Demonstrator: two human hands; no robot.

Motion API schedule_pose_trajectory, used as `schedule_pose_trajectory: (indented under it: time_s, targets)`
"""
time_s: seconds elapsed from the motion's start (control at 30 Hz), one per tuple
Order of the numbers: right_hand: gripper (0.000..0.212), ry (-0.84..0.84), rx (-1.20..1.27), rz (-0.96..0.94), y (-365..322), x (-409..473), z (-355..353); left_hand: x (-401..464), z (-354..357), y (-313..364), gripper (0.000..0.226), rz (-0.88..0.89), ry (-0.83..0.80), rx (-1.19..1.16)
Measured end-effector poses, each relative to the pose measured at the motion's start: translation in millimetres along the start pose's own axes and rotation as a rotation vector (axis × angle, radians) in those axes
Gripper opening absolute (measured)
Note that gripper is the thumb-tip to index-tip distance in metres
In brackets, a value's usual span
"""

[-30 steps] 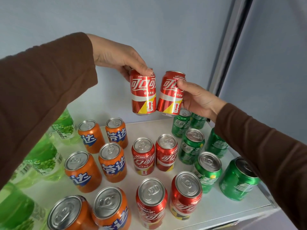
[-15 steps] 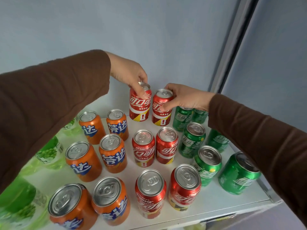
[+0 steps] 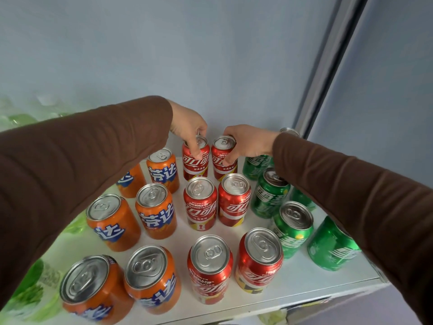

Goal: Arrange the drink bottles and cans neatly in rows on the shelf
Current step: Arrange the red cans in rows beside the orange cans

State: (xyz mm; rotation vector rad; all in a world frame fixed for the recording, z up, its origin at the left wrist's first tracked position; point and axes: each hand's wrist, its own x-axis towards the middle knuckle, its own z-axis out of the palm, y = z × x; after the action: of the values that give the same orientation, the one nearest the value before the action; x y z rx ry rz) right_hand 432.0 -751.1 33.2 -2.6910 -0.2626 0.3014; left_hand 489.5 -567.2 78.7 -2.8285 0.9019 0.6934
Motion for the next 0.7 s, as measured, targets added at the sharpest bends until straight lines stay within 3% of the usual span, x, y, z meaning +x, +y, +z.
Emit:
schedule_pose_trajectory:
  time_s: [0.7]
  targets:
    - [0.068,-0.086,-0.005,0.065,3.3,1.2,3.8,7.8,8.4,2.2,0.057,-0.025,-0.046,-0.077]
